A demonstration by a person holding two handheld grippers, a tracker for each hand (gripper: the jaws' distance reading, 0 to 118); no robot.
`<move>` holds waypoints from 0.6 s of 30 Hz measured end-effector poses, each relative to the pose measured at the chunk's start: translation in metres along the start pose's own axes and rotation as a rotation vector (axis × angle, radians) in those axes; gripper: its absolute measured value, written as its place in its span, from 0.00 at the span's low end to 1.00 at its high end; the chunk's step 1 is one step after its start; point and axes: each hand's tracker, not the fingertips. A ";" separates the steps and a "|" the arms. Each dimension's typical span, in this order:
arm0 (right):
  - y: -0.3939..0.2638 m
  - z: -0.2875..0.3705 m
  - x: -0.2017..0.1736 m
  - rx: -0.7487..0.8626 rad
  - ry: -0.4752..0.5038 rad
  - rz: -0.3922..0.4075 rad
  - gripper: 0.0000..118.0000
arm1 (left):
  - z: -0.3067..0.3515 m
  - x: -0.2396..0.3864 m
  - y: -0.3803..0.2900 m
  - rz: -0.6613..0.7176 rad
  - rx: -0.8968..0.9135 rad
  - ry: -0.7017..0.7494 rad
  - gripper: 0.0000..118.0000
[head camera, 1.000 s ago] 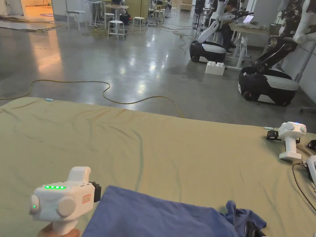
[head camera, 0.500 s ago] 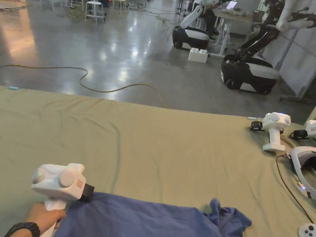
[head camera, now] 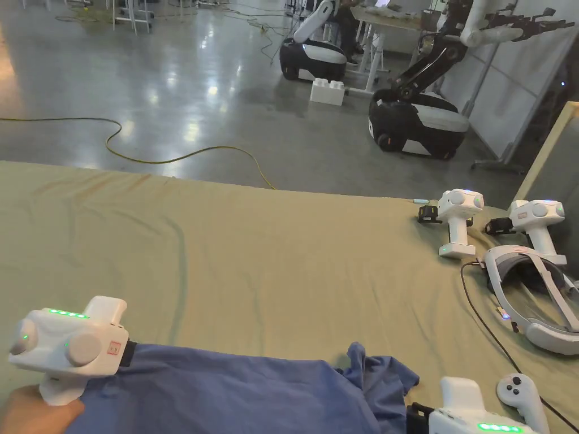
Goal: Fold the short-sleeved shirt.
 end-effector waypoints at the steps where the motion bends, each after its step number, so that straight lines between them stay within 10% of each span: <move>1: 0.004 -0.012 0.002 -0.030 0.018 0.000 0.54 | 0.009 -0.002 -0.003 0.013 0.016 -0.010 0.06; 10: 0.022 -0.065 -0.007 -0.186 0.073 0.005 0.52 | 0.041 -0.016 -0.027 0.016 0.068 -0.019 0.06; 12: 0.024 -0.064 -0.008 -0.189 0.068 -0.001 0.36 | 0.043 -0.019 -0.032 0.033 0.067 -0.021 0.06; 13: 0.023 -0.061 -0.012 -0.177 0.068 0.015 0.06 | 0.044 -0.020 -0.035 0.036 0.066 -0.022 0.06; 18: 0.017 -0.048 -0.016 -0.120 0.035 0.081 0.02 | 0.053 -0.018 -0.046 0.045 0.072 -0.028 0.06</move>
